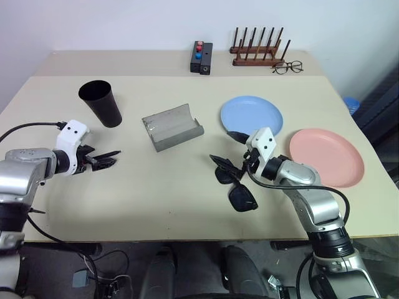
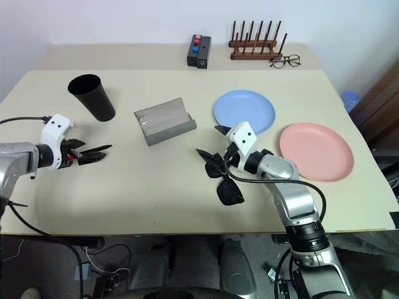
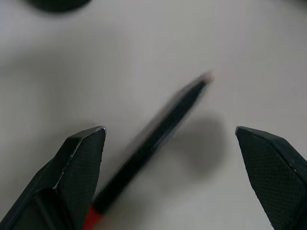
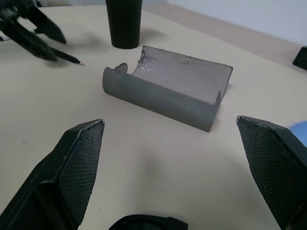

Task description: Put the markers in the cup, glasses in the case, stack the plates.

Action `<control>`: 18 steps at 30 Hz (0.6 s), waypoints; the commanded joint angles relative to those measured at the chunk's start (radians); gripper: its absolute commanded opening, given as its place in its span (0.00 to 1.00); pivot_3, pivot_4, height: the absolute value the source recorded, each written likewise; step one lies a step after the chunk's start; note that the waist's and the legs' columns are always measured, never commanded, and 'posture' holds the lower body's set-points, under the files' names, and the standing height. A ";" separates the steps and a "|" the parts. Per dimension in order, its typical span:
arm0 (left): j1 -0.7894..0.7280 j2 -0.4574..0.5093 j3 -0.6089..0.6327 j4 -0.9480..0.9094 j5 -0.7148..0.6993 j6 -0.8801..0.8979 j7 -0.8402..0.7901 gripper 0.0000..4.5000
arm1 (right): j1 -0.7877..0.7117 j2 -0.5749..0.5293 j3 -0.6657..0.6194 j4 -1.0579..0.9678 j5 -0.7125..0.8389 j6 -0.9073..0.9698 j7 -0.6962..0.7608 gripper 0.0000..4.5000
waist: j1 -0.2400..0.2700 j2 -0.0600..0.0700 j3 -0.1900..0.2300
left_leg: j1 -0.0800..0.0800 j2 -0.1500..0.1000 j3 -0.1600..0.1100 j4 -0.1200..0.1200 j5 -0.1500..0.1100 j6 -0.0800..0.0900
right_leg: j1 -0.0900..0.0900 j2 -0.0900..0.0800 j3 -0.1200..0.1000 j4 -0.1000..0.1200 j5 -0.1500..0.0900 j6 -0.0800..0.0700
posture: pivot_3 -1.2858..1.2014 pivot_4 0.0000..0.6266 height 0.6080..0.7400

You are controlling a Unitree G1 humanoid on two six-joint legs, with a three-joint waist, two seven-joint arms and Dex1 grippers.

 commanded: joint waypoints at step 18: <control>-0.102 -0.046 -0.068 0.197 0.171 -0.189 -0.256 0.01 | 0.092 -0.149 0.031 -0.200 0.080 -0.012 0.183 1.00 | 0.004 0.000 -0.001 | 0.001 0.000 0.000 0.001 0.000 0.000 | 0.003 -0.001 0.000 0.001 -0.001 0.000 | 0.52 0.24 1.00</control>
